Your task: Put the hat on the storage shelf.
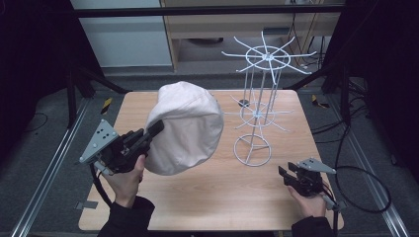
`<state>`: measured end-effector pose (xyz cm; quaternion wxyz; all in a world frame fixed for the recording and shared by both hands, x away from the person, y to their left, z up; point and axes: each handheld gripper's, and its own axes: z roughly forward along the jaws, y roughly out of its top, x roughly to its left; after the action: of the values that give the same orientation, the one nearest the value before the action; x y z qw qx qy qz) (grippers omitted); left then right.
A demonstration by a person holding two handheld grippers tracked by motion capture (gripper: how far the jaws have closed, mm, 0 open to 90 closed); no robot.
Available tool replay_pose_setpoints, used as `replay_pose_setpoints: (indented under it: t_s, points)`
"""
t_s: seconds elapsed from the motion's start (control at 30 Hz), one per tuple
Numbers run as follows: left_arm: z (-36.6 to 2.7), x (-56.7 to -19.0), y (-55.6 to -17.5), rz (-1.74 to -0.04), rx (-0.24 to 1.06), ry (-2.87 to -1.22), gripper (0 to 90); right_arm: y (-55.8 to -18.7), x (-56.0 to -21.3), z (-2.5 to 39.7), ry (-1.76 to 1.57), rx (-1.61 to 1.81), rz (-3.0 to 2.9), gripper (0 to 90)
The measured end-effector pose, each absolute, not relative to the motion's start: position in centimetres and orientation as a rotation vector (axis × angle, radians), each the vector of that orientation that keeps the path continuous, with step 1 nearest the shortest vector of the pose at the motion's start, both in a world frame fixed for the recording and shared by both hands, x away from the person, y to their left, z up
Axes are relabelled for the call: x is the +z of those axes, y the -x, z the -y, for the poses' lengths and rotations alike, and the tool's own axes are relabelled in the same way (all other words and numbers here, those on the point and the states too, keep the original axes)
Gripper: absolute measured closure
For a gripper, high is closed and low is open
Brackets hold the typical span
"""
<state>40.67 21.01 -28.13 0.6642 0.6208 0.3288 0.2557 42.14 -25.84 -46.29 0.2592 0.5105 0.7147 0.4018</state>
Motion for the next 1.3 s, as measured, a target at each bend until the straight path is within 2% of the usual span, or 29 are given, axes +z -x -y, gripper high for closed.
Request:
replay_pose_setpoints:
  t_s: [0.8, 1.3]
  points:
    - [-19.6, -24.0, -40.9, -0.676, 0.554, -1.235, 87.8, -42.3, -46.5, 25.8, -1.366, 1.076, -1.935, 54.3]
    - [-17.9, -22.6, -42.2, -0.667, 0.536, -1.191, 87.8, -42.3, -46.6, 25.8, -1.367, 1.072, -1.937, 53.4]
